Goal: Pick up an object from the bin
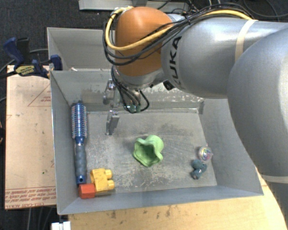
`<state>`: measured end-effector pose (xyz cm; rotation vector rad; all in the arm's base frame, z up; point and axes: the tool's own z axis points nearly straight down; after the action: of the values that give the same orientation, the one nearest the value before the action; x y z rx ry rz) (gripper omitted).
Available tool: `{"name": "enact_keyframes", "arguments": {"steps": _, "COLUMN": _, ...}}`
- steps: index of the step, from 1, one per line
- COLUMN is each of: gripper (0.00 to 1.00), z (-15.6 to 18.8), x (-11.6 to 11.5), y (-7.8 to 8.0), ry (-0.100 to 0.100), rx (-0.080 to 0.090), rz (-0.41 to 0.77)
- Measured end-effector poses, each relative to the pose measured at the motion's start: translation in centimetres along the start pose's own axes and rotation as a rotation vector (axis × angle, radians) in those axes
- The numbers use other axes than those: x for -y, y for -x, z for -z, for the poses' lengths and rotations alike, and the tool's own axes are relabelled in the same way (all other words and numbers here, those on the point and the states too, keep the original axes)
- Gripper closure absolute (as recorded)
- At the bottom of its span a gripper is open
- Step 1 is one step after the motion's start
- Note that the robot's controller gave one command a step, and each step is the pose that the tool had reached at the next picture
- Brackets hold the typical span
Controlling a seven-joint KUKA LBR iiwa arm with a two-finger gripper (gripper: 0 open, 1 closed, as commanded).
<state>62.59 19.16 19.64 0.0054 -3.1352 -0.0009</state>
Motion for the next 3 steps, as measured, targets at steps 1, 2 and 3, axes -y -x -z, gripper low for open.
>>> {"name": "enact_keyframes", "arguments": {"steps": 1, "gripper": 0.00, "z": -2.5, "x": -0.3, "y": -13.9, "ry": -0.001, "rx": -0.001, "rz": 0.133}}
{"name": "enact_keyframes", "arguments": {"steps": 2, "gripper": 0.00, "z": -11.4, "x": -0.7, "y": -13.2, "ry": 0.002, "rx": 0.012, "rz": 0.150}}
{"name": "enact_keyframes", "arguments": {"steps": 3, "gripper": 1.00, "z": -11.6, "x": -0.7, "y": -13.2, "ry": 0.001, "rx": 0.009, "rz": 0.149}}
